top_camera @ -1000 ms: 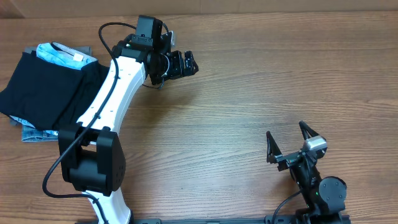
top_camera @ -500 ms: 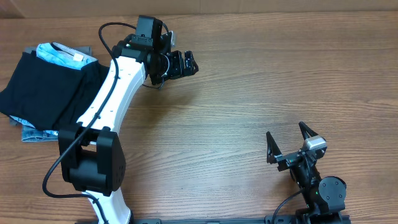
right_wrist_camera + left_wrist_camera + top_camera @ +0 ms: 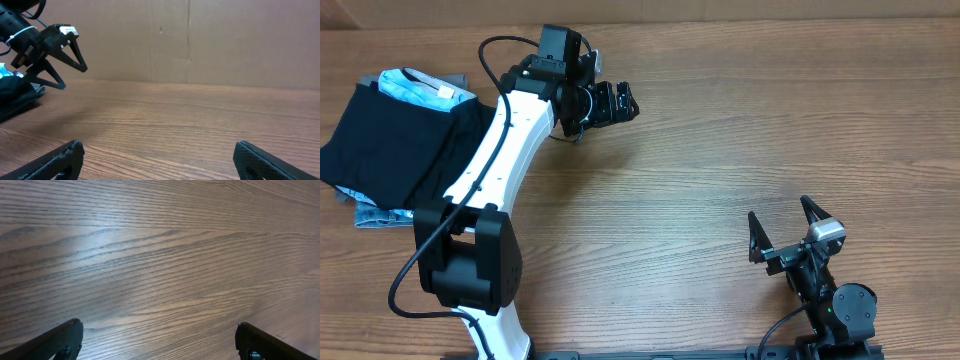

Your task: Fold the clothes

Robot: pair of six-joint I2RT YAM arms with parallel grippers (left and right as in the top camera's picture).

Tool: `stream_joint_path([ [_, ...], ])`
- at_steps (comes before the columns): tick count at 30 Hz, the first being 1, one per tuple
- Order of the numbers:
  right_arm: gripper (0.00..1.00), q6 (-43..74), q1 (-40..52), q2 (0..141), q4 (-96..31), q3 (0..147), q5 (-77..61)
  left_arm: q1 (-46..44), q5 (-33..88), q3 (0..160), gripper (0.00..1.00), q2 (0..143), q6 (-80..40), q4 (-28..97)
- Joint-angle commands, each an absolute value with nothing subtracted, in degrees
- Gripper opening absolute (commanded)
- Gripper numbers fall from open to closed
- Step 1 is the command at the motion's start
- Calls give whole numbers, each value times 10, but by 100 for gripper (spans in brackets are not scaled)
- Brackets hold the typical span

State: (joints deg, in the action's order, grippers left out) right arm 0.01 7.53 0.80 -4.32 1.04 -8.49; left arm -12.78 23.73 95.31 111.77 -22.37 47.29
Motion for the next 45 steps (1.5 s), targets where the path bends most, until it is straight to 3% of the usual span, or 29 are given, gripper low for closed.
stream_joint_path([
  [1, 100, 0, 73, 2, -40, 4, -77, -128, 233, 968, 100, 1097, -223, 473],
  [18, 100, 0, 73, 2, -40, 4, -77, -128, 130, 968, 100, 881, -222, 486],
  [32, 100, 0, 73, 2, -40, 4, -77, -128, 32, 949, 100, 646, -218, 648],
  [40, 100, 0, 73, 2, -40, 4, -77, -128, 6, 801, 100, 510, -219, 647],
  [45, 100, 0, 73, 2, -40, 4, -77, -128, -8, 642, 100, 420, -218, 565],
])
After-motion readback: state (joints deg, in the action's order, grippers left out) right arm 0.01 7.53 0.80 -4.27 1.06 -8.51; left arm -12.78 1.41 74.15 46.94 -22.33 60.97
